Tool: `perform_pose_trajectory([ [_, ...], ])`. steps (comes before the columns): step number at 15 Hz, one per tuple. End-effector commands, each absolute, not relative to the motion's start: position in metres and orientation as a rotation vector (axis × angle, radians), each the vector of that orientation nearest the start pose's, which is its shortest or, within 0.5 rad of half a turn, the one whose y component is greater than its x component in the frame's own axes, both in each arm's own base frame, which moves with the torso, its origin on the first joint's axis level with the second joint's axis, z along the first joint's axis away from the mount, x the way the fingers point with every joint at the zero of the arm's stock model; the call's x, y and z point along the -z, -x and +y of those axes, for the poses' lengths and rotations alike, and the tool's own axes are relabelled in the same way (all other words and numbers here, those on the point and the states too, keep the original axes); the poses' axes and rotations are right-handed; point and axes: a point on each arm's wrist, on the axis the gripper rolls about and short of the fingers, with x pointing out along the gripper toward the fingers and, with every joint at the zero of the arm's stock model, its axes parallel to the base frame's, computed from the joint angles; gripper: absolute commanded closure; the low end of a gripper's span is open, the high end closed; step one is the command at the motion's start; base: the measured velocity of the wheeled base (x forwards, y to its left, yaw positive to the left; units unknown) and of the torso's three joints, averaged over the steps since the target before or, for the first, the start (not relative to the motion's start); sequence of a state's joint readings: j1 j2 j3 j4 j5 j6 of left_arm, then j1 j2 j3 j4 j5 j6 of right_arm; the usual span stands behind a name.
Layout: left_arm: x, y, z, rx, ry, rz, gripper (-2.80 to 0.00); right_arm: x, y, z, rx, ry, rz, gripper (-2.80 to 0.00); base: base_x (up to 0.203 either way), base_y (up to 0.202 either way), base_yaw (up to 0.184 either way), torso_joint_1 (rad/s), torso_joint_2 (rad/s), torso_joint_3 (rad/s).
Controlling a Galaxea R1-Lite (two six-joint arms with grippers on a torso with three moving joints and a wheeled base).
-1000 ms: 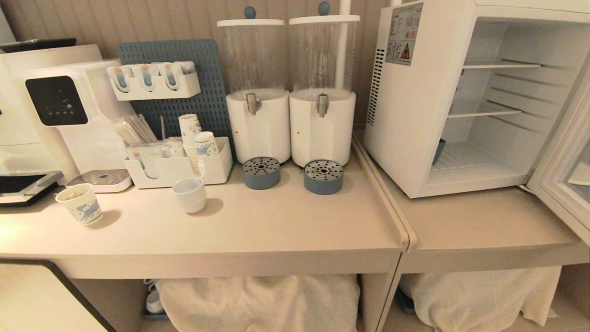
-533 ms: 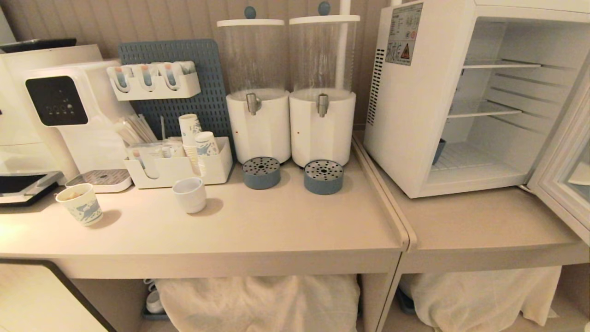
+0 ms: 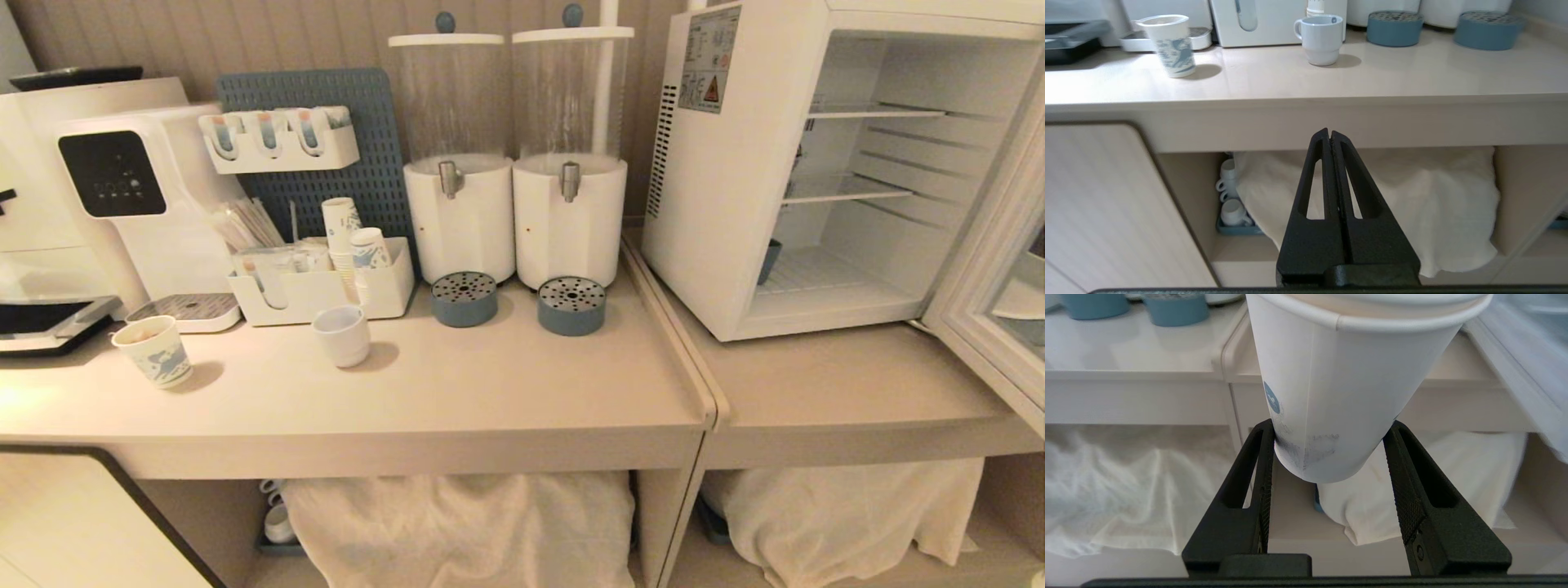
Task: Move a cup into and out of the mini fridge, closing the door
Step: Place the paper cup on the table
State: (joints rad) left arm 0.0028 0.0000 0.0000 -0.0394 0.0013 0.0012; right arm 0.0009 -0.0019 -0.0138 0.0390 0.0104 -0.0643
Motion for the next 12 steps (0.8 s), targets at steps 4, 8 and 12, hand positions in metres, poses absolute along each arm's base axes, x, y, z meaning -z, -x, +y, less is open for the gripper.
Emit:
perform_pose_trajectory([
  [4, -0.0742, 0.0214, 0.0000, -0.005, -0.002, -0.021, 0.00, -0.0752, 0.0239, 0.0002, -0.012, 0.065, 0.026, 0.00, -0.194, 0.000, -0.001, 0.001, 0.00, 0.005],
  [8, -0.0742, 0.0214, 0.0000, -0.005, -0.002, -0.021, 0.00, -0.0752, 0.0239, 0.0002, -0.013, 0.066, 0.026, 0.00, -0.073, 0.000, -0.001, 0.001, 0.00, 0.001],
  [12, -0.0742, 0.0214, 0.0000, -0.005, -0.002, -0.021, 0.00, -0.0754, 0.0240, 0.0002, -0.013, 0.066, 0.026, 0.00, 0.000, 0.018, -0.002, 0.001, 0.00, 0.001],
])
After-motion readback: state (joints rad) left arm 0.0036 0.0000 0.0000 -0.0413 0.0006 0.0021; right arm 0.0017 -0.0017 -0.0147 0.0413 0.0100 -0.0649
